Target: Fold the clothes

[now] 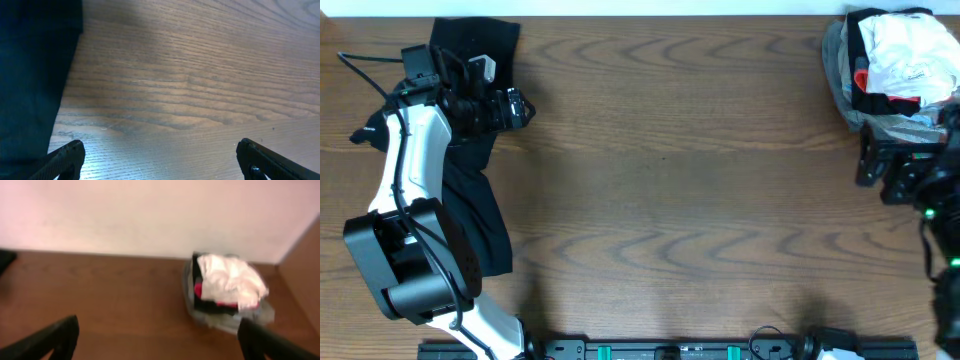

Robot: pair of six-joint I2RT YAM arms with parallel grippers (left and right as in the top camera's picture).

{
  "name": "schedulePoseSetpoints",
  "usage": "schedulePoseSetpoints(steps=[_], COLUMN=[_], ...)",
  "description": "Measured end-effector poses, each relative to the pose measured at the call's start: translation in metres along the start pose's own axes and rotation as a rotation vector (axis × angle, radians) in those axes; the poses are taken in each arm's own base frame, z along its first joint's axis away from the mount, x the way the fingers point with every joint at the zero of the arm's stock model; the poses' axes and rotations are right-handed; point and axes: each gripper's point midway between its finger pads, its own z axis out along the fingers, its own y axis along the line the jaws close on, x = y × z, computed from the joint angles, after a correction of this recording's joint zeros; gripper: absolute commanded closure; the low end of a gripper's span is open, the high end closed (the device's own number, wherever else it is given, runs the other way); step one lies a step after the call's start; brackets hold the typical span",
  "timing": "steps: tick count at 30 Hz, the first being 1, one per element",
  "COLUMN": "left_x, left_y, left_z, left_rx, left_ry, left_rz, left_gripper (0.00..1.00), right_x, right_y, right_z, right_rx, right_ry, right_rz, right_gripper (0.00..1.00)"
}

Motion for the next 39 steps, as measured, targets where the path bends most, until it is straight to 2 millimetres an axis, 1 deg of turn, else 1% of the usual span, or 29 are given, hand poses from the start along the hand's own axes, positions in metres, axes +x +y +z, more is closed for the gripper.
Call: schedulePoseSetpoints(steps=[3,6,8,11,15,19,21,24,30,36,39], left_x=[0.000,0.000,0.000,0.000,0.000,0.000,0.000,0.000,0.000,0.000,0.000], left_y=[0.000,0.001,0.001,0.001,0.001,0.001,0.001,0.001,0.001,0.001,0.001], left_z=[0.000,0.000,0.000,0.000,0.000,0.000,0.000,0.000,0.000,0.000,0.000], left_rx=[-0.001,-0.003,-0.004,-0.004,-0.004,-0.005,-0.004,-0.004,-0.004,-0.004,-0.004], left_ry=[0.000,0.000,0.000,0.000,0.000,0.000,0.000,0.000,0.000,0.000,0.000], left_rz=[0.001,0.000,0.000,0.000,0.000,0.000,0.000,0.000,0.000,0.000,0.000], left_gripper=[0.02,0.02,0.02,0.02,0.02,0.02,0.02,0.02,0.02,0.02,0.02], right_x=[0.006,0.029,0.049,0.082,0.122,0.157,0.170,0.183,0.201,0.231,0.232], right_y=[0.003,0.012,0.020,0.027,0.028,0.028,0.028,0.028,0.027,0.021,0.021], right_z=[0.017,0.031,0.038,0.045,0.053,0.058,0.059,0.059,0.061,0.070,0.068], right_rx=[-0.007,-0.036,-0.057,-0.080,-0.082,-0.079,-0.078,-0.077,-0.069,-0.045,-0.041], right_ry=[-0.153,-0.237,-0.279,-0.294,-0.298,-0.316,-0.325,-0.335,-0.340,-0.291,-0.296], right_rz=[-0.031,-0.053,-0.065,-0.071,-0.072,-0.074,-0.075,-0.076,-0.075,-0.065,-0.065], right_gripper=[0.01,0.01,0.01,0.01,0.01,0.01,0.01,0.01,0.01,0.01,0.01])
